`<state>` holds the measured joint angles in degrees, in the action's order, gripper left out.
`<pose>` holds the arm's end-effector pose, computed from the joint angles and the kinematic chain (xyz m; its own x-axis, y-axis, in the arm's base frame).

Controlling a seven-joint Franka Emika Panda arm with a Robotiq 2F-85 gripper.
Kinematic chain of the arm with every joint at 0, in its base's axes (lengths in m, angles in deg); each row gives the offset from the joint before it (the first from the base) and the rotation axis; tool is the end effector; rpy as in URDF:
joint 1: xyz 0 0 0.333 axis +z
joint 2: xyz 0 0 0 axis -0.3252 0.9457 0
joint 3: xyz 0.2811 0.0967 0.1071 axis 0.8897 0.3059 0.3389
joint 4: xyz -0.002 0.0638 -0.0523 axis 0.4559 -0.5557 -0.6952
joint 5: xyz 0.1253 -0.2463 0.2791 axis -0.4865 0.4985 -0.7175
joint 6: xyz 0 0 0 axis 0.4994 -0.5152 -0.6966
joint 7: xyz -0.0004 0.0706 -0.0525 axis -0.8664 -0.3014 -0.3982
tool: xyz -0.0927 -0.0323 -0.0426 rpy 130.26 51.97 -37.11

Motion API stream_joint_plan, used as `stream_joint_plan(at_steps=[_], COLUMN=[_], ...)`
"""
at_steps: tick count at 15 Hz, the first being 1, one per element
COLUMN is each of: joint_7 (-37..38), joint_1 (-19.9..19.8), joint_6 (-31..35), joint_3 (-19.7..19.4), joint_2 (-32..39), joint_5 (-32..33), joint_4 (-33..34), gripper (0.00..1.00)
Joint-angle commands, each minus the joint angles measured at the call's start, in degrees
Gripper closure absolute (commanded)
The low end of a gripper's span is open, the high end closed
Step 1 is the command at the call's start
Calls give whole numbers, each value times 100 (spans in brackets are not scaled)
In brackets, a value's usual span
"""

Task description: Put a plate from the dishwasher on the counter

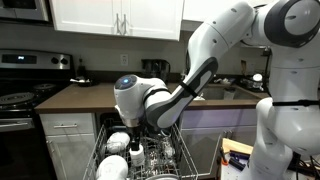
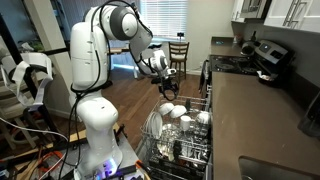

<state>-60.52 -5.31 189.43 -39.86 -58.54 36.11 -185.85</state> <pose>0.5037 0.1878 0.2770 0.9051 0.4233 -0.0390 0.4071 -0.8367 0.3663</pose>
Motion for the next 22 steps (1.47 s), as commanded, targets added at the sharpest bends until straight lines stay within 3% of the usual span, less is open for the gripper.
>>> stream_joint_plan(at_steps=[1, 5, 8, 11, 15, 22], joint_7=[192, -60, -363, -585, -908, -1142], joint_1=[-44, -103, -154, -147, -165, -137], joint_6=[1046, 1848, 2039, 1942, 1279, 864], joint_3=[-101, -203, -169, -157, -87, 5], joint_2=[44, 270, 462, 558, 498, 595], joint_5=[5, -484, -1122, -1570, -2044, -2464], joint_4=[-379, -699, -836, -849, -775, -735], gripper=[0, 0, 0, 0, 0, 0])
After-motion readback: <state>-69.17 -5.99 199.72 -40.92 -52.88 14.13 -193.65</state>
